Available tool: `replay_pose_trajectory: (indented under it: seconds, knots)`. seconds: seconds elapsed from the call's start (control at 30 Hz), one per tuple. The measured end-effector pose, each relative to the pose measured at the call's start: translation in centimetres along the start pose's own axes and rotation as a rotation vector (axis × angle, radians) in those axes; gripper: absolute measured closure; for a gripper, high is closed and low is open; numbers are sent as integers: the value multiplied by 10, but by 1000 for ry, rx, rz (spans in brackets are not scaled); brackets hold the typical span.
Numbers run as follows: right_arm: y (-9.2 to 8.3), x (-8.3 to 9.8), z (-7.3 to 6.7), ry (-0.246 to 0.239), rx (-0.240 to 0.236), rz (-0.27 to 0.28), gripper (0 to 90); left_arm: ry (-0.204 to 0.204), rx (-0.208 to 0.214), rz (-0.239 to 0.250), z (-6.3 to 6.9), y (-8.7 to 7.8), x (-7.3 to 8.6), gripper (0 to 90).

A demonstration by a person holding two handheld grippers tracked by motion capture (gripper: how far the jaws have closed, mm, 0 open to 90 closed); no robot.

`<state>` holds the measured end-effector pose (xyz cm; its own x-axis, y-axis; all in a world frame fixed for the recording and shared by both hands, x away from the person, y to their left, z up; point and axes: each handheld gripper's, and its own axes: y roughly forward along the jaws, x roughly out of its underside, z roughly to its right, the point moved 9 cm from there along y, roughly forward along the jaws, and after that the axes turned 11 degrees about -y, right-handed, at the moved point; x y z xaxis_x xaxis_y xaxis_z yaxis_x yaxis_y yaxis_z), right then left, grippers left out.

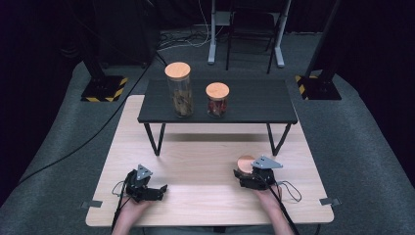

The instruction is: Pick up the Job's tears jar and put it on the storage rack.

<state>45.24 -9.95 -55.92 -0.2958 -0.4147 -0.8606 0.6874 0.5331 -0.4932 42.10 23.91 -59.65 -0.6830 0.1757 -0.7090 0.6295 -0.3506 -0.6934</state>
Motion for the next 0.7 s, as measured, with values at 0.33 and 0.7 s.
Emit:
replay_pose_trajectory:
  seconds: [0.33, 0.7]
  knots:
    - [-15, -14, 6, 9, -5, 31, 249, -1, 0, 1, 0, 0, 0, 4]
    - [-29, -34, 11, 0, 4, 55, 249, 0, 0, 0, 0, 0, 0, 4]
